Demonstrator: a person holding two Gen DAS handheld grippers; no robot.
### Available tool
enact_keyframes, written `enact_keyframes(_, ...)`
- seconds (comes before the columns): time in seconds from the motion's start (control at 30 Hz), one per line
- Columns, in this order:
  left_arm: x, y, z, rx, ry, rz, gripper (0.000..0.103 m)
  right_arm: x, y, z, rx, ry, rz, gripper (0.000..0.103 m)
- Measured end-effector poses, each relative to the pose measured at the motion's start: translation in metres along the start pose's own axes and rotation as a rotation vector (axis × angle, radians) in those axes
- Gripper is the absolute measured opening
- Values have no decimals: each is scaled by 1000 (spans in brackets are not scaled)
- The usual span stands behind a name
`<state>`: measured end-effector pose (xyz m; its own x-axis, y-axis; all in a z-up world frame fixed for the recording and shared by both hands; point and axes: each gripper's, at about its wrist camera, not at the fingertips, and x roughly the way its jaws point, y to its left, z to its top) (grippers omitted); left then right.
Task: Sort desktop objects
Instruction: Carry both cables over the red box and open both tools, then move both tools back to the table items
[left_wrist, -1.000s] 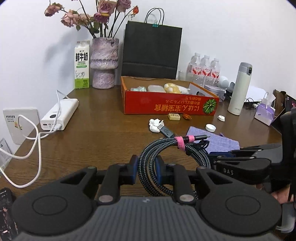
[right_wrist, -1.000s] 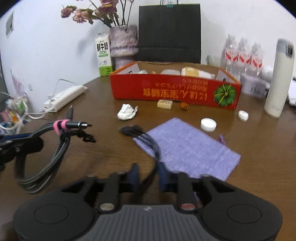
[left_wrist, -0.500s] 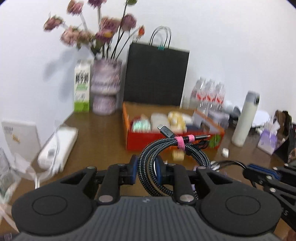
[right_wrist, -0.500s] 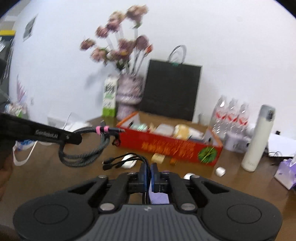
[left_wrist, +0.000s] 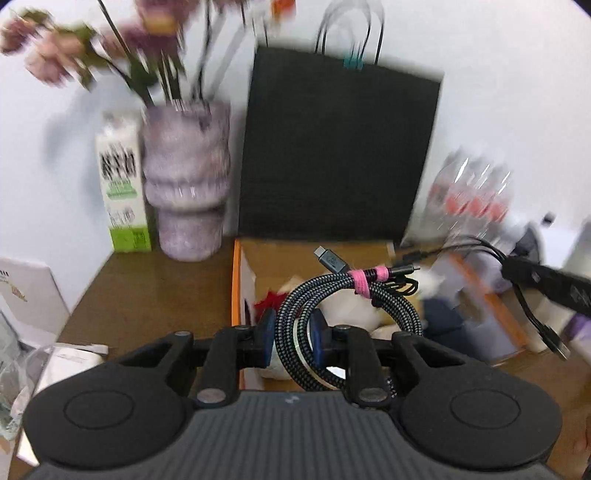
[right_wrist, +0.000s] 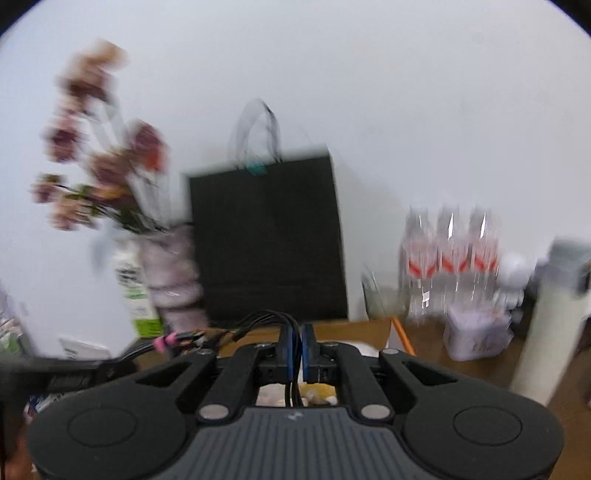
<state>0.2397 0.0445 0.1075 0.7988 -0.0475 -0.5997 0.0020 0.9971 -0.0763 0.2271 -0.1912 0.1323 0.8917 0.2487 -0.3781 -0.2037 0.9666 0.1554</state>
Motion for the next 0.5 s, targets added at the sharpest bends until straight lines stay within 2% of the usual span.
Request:
enact_keyframes(0.07,30,0,-4,15,67,14,20,46,-6,-5,37,83,-13,4)
enact_keyframes(0.13,44,-1,-12,62,95,23,20,84,-8,-14,66,155,-17,4)
enact_keyframes(0.2,49,-2,-19,134,111,12,23,107,-5,-27,44,193,-30,4)
enact_keyframes(0.27,53,-2,-21,174,125,31,27,124,-3,-37,34,246,-30,5)
enact_keyframes(0.33,49,1,-21,184,117,44,31,138,-5,-46,44,346,-5,12)
enact_keyframes(0.37,43,2,-22,179,104,26,36,137,-8,-48,69,372,1,16)
enact_keyframes(0.4,35,2,-22,176,77,18,46,133,-12,-49,98,372,10,22)
enact_keyframes(0.43,25,2,-23,179,39,18,53,125,-17,-49,118,348,14,27)
enact_keyframes(0.47,16,-1,-24,192,5,40,66,117,-21,-47,130,318,7,38)
enact_keyframes(0.5,9,-4,-23,206,-17,63,71,106,-24,-44,137,285,-9,45)
